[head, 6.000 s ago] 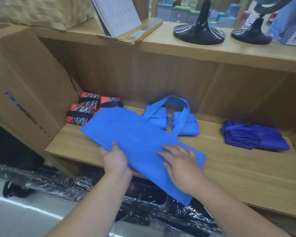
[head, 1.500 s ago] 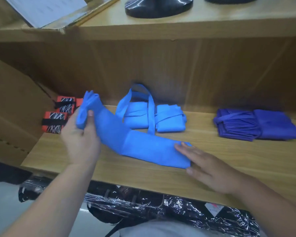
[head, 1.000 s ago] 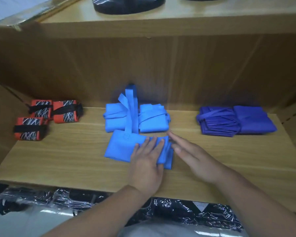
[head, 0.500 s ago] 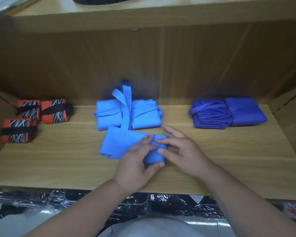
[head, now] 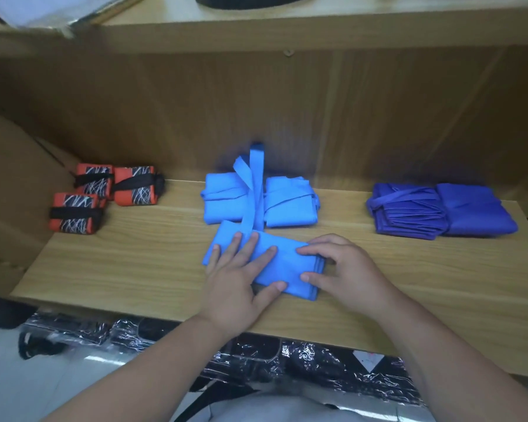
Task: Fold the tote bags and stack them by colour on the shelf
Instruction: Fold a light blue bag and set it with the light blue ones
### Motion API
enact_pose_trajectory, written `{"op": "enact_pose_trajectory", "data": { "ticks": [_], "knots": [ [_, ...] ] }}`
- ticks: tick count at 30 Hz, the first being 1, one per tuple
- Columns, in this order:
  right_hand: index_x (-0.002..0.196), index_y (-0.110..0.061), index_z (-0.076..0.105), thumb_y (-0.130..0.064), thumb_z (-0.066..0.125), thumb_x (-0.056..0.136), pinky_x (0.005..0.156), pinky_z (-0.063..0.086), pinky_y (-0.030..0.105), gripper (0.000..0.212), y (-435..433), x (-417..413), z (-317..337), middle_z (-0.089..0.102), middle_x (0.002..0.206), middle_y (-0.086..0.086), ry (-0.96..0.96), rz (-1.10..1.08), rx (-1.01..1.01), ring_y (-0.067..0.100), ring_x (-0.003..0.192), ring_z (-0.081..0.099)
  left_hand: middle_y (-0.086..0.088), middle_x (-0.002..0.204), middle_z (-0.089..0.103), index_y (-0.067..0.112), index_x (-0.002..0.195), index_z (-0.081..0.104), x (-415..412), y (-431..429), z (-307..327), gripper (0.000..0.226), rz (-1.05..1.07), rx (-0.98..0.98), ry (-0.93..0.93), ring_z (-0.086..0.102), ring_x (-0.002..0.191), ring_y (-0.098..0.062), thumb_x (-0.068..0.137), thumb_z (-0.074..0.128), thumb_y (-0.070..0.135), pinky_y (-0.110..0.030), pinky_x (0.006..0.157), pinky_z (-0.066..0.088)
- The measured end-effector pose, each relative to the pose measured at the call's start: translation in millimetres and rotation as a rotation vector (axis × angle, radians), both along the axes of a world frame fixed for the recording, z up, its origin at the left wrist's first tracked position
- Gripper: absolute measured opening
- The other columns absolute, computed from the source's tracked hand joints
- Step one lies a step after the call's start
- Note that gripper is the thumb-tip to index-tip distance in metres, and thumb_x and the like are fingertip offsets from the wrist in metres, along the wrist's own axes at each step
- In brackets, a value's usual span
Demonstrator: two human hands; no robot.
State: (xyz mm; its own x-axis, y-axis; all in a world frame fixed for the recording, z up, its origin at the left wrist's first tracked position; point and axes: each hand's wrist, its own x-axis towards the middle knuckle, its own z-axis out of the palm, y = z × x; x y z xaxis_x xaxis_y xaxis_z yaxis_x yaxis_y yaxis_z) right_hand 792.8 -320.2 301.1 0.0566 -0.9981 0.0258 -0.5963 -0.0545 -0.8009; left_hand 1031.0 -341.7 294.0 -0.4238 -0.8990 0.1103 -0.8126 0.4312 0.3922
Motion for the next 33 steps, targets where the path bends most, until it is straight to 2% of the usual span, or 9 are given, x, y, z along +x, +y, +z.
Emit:
{"op": "enact_pose_trajectory", "data": {
  "ticks": [5, 10, 14, 18, 20, 22, 24, 27, 33],
  "knots": [
    [0.105, -0.038, 0.075, -0.022, 0.094, 0.065, 0.086, 0.057, 0.037, 0.047, 9.1, 8.0, -4.4, 0.062, 0.108, -0.015, -0.169, 0.005, 0.03, 0.01, 0.096, 0.066, 0.01, 0.155, 0.043, 0.04, 0.13, 0.065, 6.6, 4.4, 0.0, 0.057, -0.107, 0.009, 0.108, 0.027, 0.151, -0.017, 0.084, 0.049, 0.071, -0.059, 0.122, 0.008],
    [0.102, -0.03, 0.076, -0.018, 0.096, 0.062, 0.068, 0.048, 0.014, 0.046, 24.6, 25.1, -6.9, 0.059, 0.107, -0.011, -0.209, -0.057, -0.009, 0.004, 0.072, 0.06, 0.013, 0.131, 0.065, 0.031, 0.105, 0.077, 21.6, 9.8, -9.1, 0.027, -0.225, -0.085, 0.307, 0.055, 0.129, -0.011, 0.087, 0.065, 0.048, -0.057, 0.116, 0.028],
    [0.102, -0.019, 0.079, -0.031, 0.096, 0.061, 0.069, 0.044, 0.01, 0.046, 33.4, 36.1, -8.1, 0.058, 0.11, -0.014, -0.176, 0.009, -0.064, 0.001, 0.08, 0.061, 0.015, 0.124, 0.069, 0.028, 0.09, 0.075, 32.9, 16.6, -8.4, 0.013, -0.226, 0.012, 0.398, 0.056, 0.128, -0.003, 0.081, 0.071, 0.036, -0.061, 0.115, 0.03],
    [0.116, -0.022, 0.075, -0.062, 0.082, 0.065, 0.097, 0.045, 0.019, 0.065, 40.1, 34.5, -9.7, 0.052, 0.132, -0.016, -0.051, 0.21, -0.134, 0.008, 0.117, 0.058, 0.014, 0.137, 0.062, 0.021, 0.095, 0.07, 53.3, 14.4, -0.4, 0.056, -0.332, 0.148, 0.324, 0.045, 0.138, 0.0, 0.058, 0.085, 0.061, -0.04, 0.126, 0.014],
    [0.127, -0.028, 0.069, -0.063, 0.084, 0.059, 0.11, 0.037, 0.023, 0.078, 39.3, 29.0, -11.4, 0.048, 0.141, -0.015, 0.072, 0.303, -0.161, 0.011, 0.129, 0.049, 0.017, 0.142, 0.057, 0.026, 0.115, 0.067, 57.5, 13.1, 3.3, 0.078, -0.37, 0.17, 0.258, 0.038, 0.142, 0.002, 0.05, 0.089, 0.062, -0.027, 0.125, 0.006],
    [0.133, -0.032, 0.064, -0.055, 0.089, 0.057, 0.112, 0.032, 0.022, 0.084, 38.0, 27.0, -12.8, 0.046, 0.144, -0.014, 0.139, 0.346, -0.154, 0.01, 0.131, 0.045, 0.017, 0.145, 0.053, 0.036, 0.139, 0.053, 57.5, 14.1, 0.7, 0.095, -0.395, 0.137, 0.197, 0.034, 0.145, 0.0, 0.054, 0.089, 0.06, -0.033, 0.125, 0.007],
    [0.135, -0.035, 0.063, -0.049, 0.093, 0.056, 0.11, 0.031, 0.018, 0.086, 36.0, 27.6, -13.0, 0.049, 0.143, -0.013, 0.174, 0.369, -0.153, 0.008, 0.124, 0.046, 0.013, 0.144, 0.055, 0.041, 0.142, 0.049, 55.2, 17.2, -5.9, 0.091, -0.405, 0.056, 0.176, 0.038, 0.144, -0.006, 0.06, 0.085, 0.06, -0.047, 0.123, 0.015],
    [0.131, -0.03, 0.066, -0.047, 0.095, 0.054, 0.104, 0.034, 0.015, 0.084, 31.6, 28.5, -13.0, 0.057, 0.136, -0.011, 0.19, 0.392, -0.174, 0.007, 0.113, 0.05, 0.007, 0.134, 0.063, 0.032, 0.127, 0.067, 52.3, 20.7, -14.4, 0.067, -0.354, -0.046, 0.256, 0.049, 0.137, -0.011, 0.066, 0.081, 0.058, -0.06, 0.118, 0.026],
    [0.128, -0.022, 0.068, -0.058, 0.085, 0.062, 0.098, 0.048, 0.027, 0.078, 32.8, 33.0, -8.1, 0.066, 0.127, -0.013, 0.169, 0.374, -0.239, 0.011, 0.107, 0.06, 0.009, 0.13, 0.066, 0.024, 0.121, 0.073, 56.1, 23.7, -12.2, 0.059, -0.309, 0.04, 0.337, 0.049, 0.137, -0.006, 0.08, 0.065, 0.066, -0.044, 0.124, 0.012]
  ]
}}
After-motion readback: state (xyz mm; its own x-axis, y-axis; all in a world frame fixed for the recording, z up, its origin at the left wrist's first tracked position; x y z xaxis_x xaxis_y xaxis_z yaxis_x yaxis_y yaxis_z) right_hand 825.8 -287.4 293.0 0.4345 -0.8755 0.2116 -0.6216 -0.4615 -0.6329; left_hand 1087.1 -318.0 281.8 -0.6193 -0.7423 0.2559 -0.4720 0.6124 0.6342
